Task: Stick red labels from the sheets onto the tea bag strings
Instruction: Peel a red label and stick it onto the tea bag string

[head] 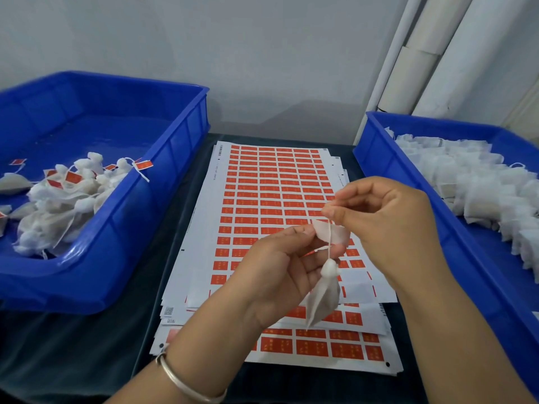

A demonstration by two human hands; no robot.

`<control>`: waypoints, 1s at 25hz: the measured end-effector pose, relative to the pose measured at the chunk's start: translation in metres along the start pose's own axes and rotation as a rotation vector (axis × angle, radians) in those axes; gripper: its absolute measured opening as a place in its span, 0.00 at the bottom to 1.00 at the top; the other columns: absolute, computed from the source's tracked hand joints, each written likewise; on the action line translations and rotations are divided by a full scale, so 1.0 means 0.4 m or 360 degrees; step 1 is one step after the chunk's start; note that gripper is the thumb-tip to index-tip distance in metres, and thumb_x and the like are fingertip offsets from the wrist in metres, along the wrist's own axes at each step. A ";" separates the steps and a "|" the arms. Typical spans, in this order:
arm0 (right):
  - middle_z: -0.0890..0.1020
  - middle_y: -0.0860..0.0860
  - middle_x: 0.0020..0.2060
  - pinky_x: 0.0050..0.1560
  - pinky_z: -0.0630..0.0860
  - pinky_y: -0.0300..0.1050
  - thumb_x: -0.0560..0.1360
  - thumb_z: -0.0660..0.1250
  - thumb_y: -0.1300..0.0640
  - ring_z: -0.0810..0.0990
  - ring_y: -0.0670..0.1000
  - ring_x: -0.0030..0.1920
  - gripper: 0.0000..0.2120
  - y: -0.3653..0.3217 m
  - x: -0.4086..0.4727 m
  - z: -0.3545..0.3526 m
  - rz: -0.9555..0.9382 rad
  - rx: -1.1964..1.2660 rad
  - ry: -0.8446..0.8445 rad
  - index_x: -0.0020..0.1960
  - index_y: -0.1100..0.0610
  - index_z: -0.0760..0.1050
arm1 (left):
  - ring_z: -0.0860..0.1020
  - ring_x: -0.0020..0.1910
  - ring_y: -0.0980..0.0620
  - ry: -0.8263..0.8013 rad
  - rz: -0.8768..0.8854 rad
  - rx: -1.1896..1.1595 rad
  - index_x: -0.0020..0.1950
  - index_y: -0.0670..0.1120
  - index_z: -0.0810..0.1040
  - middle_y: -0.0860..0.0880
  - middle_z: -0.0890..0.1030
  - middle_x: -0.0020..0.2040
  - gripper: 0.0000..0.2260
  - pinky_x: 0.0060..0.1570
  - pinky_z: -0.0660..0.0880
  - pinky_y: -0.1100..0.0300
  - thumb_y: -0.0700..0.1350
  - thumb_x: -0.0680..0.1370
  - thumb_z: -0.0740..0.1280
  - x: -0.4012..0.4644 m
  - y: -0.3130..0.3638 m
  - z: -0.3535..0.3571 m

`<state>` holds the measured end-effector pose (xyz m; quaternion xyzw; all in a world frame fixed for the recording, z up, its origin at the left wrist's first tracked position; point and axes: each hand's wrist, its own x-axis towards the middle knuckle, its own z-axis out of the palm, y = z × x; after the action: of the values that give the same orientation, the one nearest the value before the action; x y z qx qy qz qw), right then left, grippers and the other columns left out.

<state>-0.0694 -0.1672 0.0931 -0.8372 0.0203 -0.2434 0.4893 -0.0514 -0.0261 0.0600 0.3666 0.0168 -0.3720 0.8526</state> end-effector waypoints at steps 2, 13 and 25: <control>0.81 0.32 0.33 0.31 0.71 0.23 0.66 0.76 0.58 0.80 0.33 0.37 0.13 0.002 0.001 -0.005 -0.0002 0.0002 0.0019 0.35 0.44 0.75 | 0.83 0.44 0.46 -0.0067 -0.0029 -0.0070 0.58 0.37 0.76 0.39 0.82 0.51 0.11 0.45 0.80 0.56 0.38 0.79 0.59 -0.005 -0.001 0.000; 0.81 0.33 0.34 0.32 0.74 0.25 0.66 0.76 0.57 0.81 0.36 0.37 0.11 -0.003 0.001 -0.018 0.0028 0.0046 0.0036 0.35 0.44 0.75 | 0.82 0.39 0.46 -0.0134 -0.0017 -0.0164 0.44 0.37 0.84 0.39 0.83 0.45 0.10 0.45 0.80 0.55 0.37 0.69 0.64 -0.011 -0.002 0.000; 0.82 0.37 0.32 0.33 0.74 0.26 0.65 0.76 0.59 0.82 0.38 0.36 0.11 -0.001 -0.006 -0.015 0.0069 0.0092 -0.0146 0.36 0.46 0.77 | 0.78 0.31 0.55 0.0045 0.0034 0.0255 0.40 0.43 0.85 0.46 0.82 0.36 0.07 0.38 0.78 0.62 0.43 0.66 0.71 -0.006 -0.009 -0.002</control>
<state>-0.0744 -0.1712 0.0951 -0.8324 0.0089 -0.1947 0.5188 -0.0553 -0.0259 0.0578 0.4390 -0.0050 -0.3578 0.8241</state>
